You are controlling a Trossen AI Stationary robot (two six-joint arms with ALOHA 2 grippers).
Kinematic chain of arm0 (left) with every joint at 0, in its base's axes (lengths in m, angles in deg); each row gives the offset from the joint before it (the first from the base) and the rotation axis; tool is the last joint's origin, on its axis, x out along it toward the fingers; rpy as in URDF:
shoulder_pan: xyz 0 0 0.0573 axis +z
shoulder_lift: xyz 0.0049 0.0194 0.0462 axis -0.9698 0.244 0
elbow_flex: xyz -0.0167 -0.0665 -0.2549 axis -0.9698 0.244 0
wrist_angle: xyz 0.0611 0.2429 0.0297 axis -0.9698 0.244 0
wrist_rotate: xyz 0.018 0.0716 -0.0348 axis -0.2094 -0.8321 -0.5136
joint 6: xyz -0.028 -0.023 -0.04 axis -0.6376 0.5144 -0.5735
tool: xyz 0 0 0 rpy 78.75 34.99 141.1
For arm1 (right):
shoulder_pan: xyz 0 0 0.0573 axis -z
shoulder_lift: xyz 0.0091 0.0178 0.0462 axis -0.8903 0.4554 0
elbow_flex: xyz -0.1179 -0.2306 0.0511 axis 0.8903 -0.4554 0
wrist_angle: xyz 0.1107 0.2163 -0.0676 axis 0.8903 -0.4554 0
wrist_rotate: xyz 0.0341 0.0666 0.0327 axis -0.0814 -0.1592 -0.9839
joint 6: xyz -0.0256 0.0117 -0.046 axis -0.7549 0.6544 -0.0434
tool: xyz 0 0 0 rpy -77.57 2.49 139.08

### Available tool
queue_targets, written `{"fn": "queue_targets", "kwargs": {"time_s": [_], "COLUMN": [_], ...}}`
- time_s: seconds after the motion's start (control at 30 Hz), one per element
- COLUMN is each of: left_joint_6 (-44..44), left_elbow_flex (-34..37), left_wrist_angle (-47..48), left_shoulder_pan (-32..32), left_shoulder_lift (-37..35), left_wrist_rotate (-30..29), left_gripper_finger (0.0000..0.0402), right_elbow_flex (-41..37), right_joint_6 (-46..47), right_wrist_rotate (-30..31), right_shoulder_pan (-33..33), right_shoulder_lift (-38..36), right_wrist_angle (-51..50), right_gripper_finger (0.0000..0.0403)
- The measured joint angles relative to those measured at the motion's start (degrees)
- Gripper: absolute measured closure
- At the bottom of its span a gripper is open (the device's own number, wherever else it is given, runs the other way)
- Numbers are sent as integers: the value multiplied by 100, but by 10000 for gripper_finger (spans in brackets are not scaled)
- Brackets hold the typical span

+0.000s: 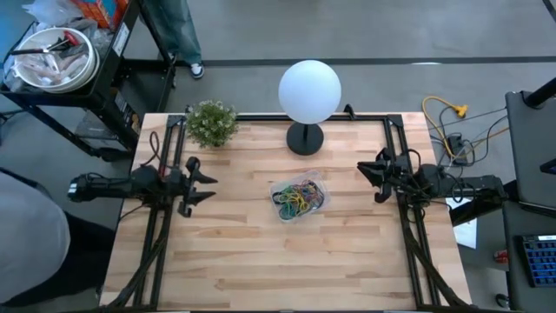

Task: Pick and place rubber bands into bin
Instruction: Return to Home Position

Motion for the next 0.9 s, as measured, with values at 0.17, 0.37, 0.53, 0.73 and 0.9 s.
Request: {"fn": "queue_targets", "kwargs": {"time_s": [0.17, 0.37, 0.53, 0.73, 0.9], "left_joint_6": [-201, -123, 208, 391, 340], "left_elbow_flex": [0, 0, 1, 2, 2], "left_wrist_angle": [395, 665, 674, 682, 684], "left_shoulder_pan": [0, -2, -2, -2, -2], "left_shoulder_lift": [-3, -3, -1, 46, 19], "left_wrist_rotate": [-3, 37, 222, 231, 237], "left_gripper_finger": [235, 235, 235, 235, 235], "right_elbow_flex": [0, 0, 0, 0, 0], "right_joint_6": [34, 9, 30, 85, -45], "right_wrist_rotate": [-9, -202, -224, -388, -380], "right_shoulder_pan": [0, -2, -13, -15, -13], "right_shoulder_lift": [0, 0, 0, 0, 0], "right_wrist_angle": [-312, -445, -457, -500, -504], "right_gripper_finger": [346, 346, 346, 346, 346]}}
